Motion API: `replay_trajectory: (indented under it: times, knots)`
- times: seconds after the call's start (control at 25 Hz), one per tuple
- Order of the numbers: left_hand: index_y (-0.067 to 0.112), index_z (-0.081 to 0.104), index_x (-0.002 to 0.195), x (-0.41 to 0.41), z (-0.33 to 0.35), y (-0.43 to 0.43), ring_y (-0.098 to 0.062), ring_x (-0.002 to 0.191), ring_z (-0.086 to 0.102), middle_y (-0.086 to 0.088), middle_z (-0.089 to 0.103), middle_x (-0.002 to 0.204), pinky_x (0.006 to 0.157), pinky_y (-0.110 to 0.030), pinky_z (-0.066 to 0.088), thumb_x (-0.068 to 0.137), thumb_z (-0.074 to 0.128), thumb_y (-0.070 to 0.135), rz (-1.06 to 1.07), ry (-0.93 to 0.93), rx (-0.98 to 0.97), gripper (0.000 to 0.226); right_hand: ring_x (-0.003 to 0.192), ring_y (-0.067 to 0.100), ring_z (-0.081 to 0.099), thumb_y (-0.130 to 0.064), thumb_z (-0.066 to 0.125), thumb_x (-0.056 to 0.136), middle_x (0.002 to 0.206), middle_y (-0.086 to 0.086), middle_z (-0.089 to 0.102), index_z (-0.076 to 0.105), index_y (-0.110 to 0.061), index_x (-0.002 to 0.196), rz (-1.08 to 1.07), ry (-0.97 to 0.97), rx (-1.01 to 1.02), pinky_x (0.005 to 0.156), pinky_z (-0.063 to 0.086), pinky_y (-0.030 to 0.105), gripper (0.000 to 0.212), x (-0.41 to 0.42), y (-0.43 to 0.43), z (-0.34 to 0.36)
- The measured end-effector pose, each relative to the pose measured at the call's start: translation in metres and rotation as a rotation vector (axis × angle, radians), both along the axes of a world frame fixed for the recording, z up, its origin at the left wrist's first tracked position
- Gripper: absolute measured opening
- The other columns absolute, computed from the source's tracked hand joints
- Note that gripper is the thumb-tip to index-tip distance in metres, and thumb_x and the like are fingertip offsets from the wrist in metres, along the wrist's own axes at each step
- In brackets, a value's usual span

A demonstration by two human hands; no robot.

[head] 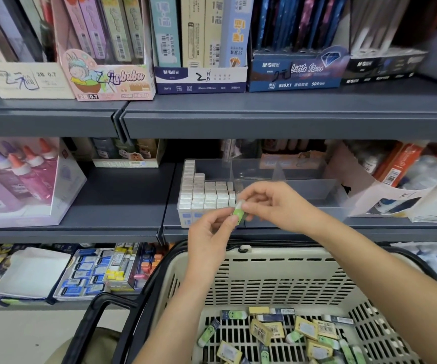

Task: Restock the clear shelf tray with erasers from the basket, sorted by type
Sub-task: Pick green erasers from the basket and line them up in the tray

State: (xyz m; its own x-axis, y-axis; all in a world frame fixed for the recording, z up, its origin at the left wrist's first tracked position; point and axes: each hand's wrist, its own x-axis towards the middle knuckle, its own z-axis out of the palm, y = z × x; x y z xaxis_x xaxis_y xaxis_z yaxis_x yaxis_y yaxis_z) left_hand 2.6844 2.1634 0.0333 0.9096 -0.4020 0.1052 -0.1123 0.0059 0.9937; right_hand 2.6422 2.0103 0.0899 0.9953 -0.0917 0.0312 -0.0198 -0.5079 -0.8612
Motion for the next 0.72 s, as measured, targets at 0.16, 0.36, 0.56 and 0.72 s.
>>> replay_trajectory:
  times: [0.16,0.36,0.56,0.72]
  knots:
    - [0.041,0.059,0.09,0.003,0.001,0.006,0.002,0.094,0.055,0.014,0.06,0.098,0.082,-0.012,0.044,0.086,0.063,0.023,0.204,-0.177,0.107,0.019,0.072,0.01,0.069,-0.017,0.063,0.086,0.081,-0.001,0.073,0.065,-0.024,0.085,-0.193,-0.082,0.03,0.069,0.052,0.021,0.007,-0.001,-0.024,0.009]
    - [0.02,0.056,0.112,0.018,-0.005,0.015,-0.015,0.116,0.038,0.003,0.047,0.122,0.098,-0.022,0.026,0.085,0.062,0.017,0.478,-0.295,0.312,0.028,0.083,0.006,0.066,-0.03,0.06,0.088,0.082,-0.012,0.069,0.062,-0.03,0.087,-0.219,0.055,-0.389,0.08,0.051,0.024,0.002,0.005,-0.031,-0.007]
    - [0.016,0.049,0.123,0.019,-0.011,0.013,-0.013,0.124,0.033,-0.001,0.04,0.133,0.098,-0.019,0.023,0.085,0.063,0.013,0.393,-0.212,0.352,0.041,0.089,0.009,0.062,-0.026,0.053,0.093,0.085,-0.012,0.064,0.061,-0.029,0.094,-0.153,0.135,-0.439,0.076,0.043,0.022,0.009,0.012,-0.024,-0.02]
    - [0.017,0.05,0.121,0.021,-0.013,0.013,-0.007,0.12,0.032,0.001,0.04,0.132,0.098,-0.018,0.022,0.085,0.063,0.013,0.393,-0.213,0.322,0.039,0.093,0.013,0.06,-0.028,0.043,0.097,0.098,-0.007,0.068,0.063,-0.023,0.11,-0.078,0.18,-0.538,0.083,0.048,0.03,0.024,0.01,-0.023,-0.022]
